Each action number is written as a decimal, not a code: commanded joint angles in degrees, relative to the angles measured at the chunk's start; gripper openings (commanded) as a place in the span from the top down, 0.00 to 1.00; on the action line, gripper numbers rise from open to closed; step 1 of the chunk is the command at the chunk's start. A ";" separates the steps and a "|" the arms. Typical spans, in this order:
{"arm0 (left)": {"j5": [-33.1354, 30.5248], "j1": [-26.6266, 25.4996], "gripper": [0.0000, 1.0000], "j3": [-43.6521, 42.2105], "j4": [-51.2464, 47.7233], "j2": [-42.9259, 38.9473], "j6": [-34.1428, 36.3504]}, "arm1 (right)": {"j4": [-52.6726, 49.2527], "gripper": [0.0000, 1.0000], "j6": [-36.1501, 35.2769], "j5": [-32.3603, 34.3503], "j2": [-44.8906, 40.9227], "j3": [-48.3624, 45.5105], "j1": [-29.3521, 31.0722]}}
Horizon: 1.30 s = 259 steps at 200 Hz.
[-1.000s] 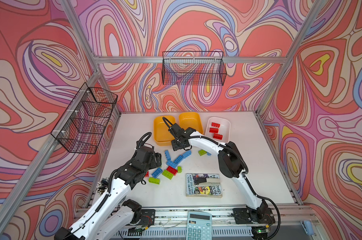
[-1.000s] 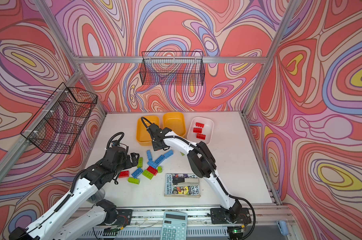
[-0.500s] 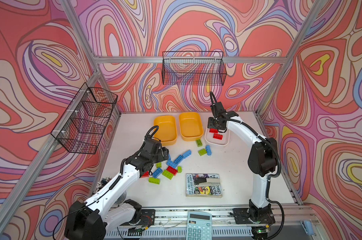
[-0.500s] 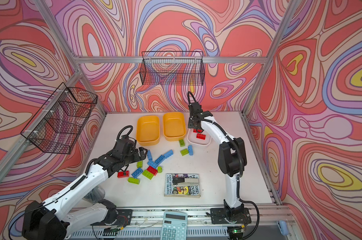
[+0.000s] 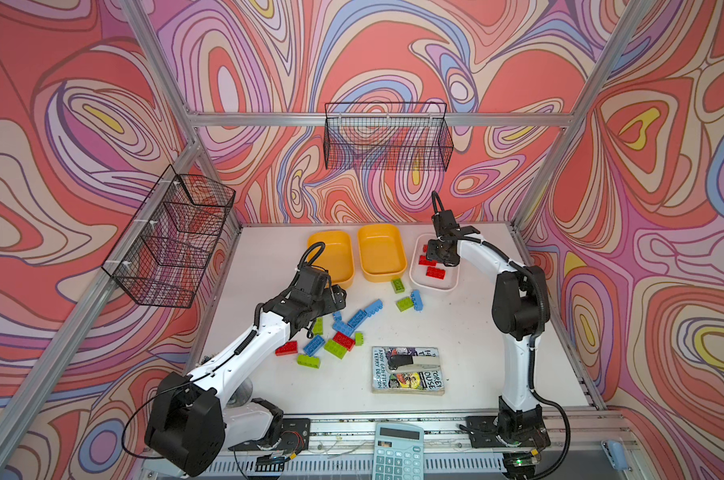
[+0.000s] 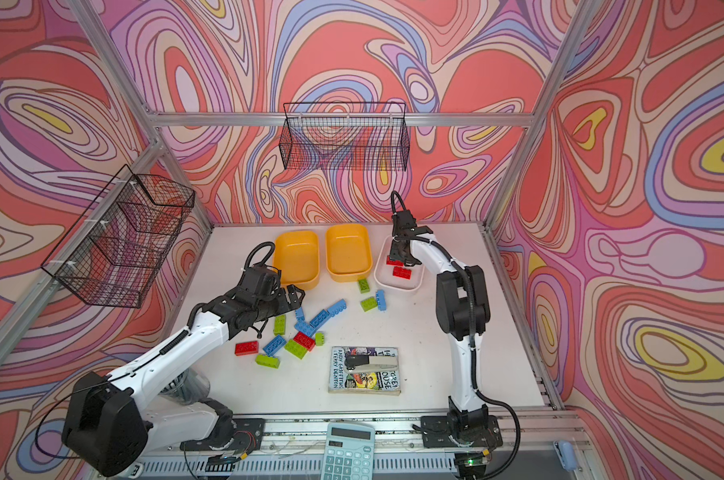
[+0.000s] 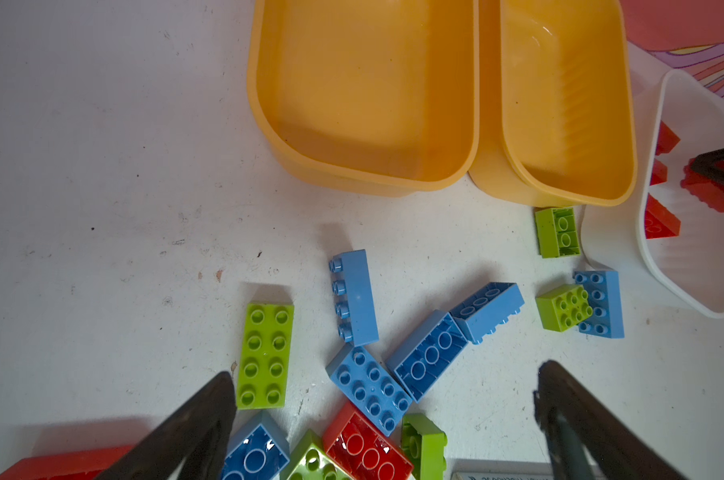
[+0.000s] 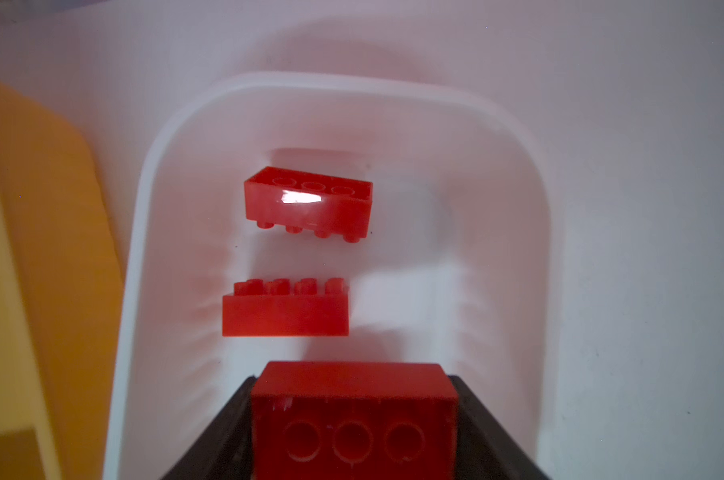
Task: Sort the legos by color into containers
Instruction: 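Lift the red brick, carry it over the white bin and release, then reach the left gripper to a red brick while the right gripper draws back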
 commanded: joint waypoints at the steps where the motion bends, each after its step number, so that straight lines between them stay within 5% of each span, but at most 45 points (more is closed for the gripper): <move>1: -0.03 -0.34 0.00 1.51 0.04 0.59 -1.70 | 0.73 0.30 -1.22 -2.08 2.06 3.17 -0.49; 27: -0.06 -0.40 0.00 2.61 -2.20 0.92 -1.11 | 0.71 0.12 -1.42 -4.18 1.75 5.21 -0.46; 79: -0.60 -0.35 0.00 7.03 -8.21 1.00 0.48 | 5.47 0.02 1.13 -10.73 -8.88 -3.80 0.30; 158: -4.10 -0.47 0.02 3.65 -15.88 -5.79 -4.14 | 8.85 0.02 3.83 -9.97 -25.21 -22.92 13.43; 259: -5.23 -0.52 0.03 1.33 -23.47 -10.48 -9.30 | 10.74 0.02 5.88 -9.56 -32.56 -28.22 21.51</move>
